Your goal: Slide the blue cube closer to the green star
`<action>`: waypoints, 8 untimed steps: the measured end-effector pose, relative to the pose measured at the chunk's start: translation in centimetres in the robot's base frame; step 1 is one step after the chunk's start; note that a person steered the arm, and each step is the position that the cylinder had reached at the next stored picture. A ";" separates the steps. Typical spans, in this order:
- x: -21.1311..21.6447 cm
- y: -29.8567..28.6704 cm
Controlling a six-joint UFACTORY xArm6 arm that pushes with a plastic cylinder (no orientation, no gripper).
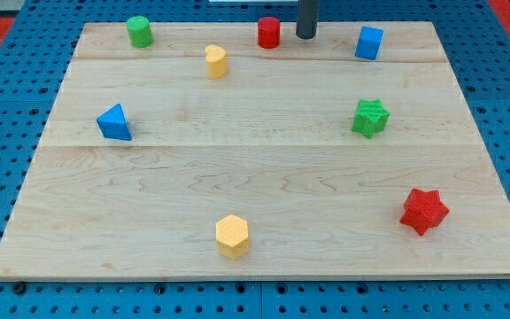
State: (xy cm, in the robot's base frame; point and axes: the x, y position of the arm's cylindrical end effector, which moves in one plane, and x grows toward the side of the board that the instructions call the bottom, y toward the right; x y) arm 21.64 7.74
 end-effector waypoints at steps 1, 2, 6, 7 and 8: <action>0.0 0.0; 0.0 4.5; -1.9 5.8; -2.4 6.6; -2.5 6.7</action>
State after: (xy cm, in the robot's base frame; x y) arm 19.12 14.42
